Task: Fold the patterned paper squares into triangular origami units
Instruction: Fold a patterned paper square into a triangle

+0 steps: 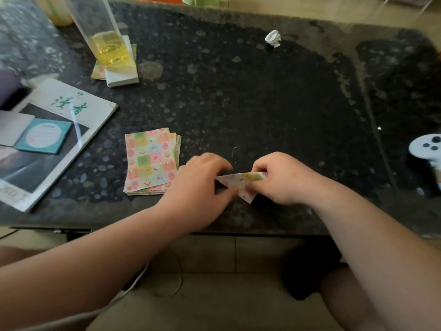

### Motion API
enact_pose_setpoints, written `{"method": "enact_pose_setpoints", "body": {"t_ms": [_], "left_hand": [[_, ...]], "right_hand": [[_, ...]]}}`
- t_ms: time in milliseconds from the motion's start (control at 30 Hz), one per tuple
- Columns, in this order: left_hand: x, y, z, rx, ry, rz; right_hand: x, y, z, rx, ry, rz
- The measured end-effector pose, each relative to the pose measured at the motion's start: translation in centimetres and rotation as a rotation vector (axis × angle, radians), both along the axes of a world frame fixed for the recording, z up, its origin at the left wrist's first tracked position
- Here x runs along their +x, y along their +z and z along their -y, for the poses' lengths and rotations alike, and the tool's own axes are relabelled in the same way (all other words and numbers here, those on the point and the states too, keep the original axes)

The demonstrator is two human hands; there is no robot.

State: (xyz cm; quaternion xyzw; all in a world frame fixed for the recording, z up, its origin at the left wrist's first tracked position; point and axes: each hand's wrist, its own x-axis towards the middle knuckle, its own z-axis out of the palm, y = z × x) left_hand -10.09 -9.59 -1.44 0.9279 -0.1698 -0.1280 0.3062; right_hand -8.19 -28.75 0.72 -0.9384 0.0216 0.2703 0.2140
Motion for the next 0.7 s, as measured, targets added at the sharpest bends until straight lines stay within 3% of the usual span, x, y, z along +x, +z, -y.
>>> {"method": "enact_pose_setpoints", "body": {"t_ms": [67,133,200,267,400,600,700], "left_hand": [[0.8,0.5,0.1,-0.237,0.285,-0.114],[1.7,1.3,0.1,-0.516,0.469,-0.347],[2.3,1.8,0.3,-0.764,0.524,-0.574],[2.4,2.4,0.8,-0.901,0.507,-0.646],[2.4,2.7,1.4,-0.906,0.426,-0.621],[2.5,3.3,1.4,-0.862,0.374,-0.633],[2.5,3.6,1.0,-0.829,0.357,-0.65]], "right_hand": [[-0.1,0.9,0.5,0.139,-0.041,0.032],[-0.4,1.9,0.9,0.315,-0.13,0.086],[-0.8,2.5,0.9,0.544,-0.288,0.089],[-1.3,2.6,0.8,0.659,-0.366,0.033],[-1.5,2.8,0.3,0.722,-0.402,-0.043],[-1.0,3.1,0.4,0.911,-0.582,0.012],[-1.2,3.2,0.3,0.876,-0.547,0.038]]}}
